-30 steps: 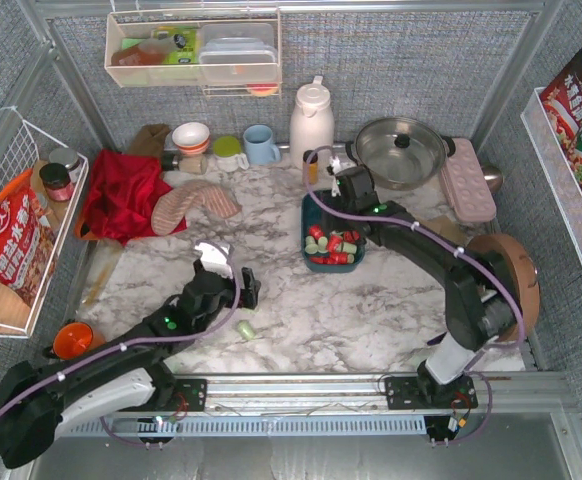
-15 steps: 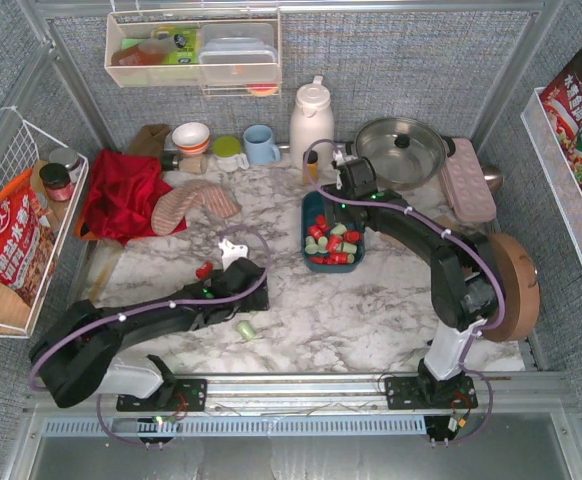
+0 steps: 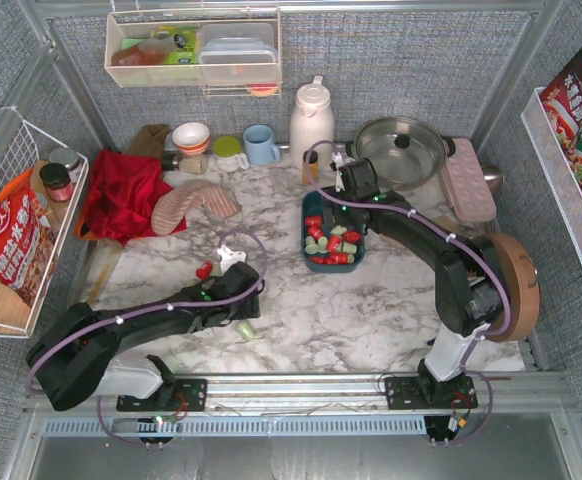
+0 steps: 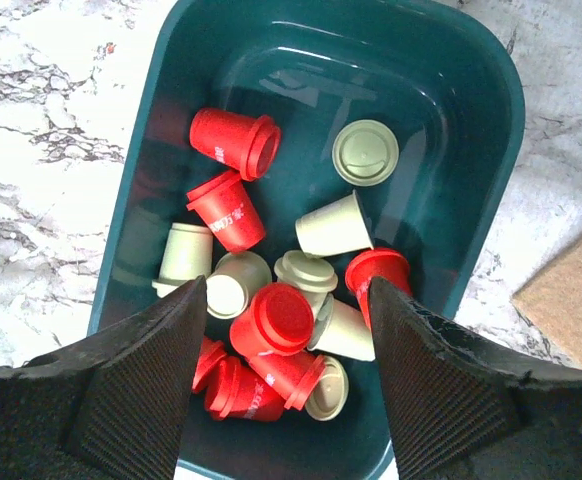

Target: Mix the coffee capsules in the storage basket

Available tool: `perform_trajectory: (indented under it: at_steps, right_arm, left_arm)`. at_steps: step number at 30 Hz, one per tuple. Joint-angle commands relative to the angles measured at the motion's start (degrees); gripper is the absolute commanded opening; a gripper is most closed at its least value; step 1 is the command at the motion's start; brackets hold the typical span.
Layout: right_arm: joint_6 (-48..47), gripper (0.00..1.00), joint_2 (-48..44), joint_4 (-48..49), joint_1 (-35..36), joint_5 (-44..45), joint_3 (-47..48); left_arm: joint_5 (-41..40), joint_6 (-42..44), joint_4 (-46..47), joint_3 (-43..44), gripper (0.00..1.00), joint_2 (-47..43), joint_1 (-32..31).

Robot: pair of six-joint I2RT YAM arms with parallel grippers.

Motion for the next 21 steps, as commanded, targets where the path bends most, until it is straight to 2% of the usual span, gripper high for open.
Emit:
perform_trajectory:
  at_steps: [1,3,7,11,14,18,21]
  right_arm:
    - [0.2,0.7,-1.7,0.0,0.2,-1.0,-0.8]
    - [0.3,0.69,-2.6,-0.1,0.3,-1.4,-1.2]
    - [0.5,0.69,-4.8,-0.7,1.0,-4.9,-1.8]
    - [1.7,0.69,-6.5,-1.8,2.5,-12.4,-1.4]
    - [3.4,0.69,-7.6,-1.6,4.3,-17.9,-1.3]
    - [4.3,0.69,-8.6,-2.3,7.6,-25.0,-0.9]
    - [5.1,0.69,-9.7,-2.3,10.0,-28.4,-1.4]
  left_arm:
    - [1.9,-0.7,1.7,-0.5,0.62,1.5,-0.1]
    - [1.9,-0.3,2.0,-0.2,0.58,2.5,0.0]
    - [1.5,2.6,4.5,0.6,0.45,2.2,0.0]
    - [0.3,9.2,11.2,-0.1,0.42,-3.7,-0.5]
    - [-0.3,17.7,20.2,-2.7,0.42,-9.7,-1.0]
    - [5.4,29.3,39.2,-10.3,0.42,-17.2,-1.8]
    - [7.7,34.6,48.0,-14.4,0.42,-20.5,-2.2]
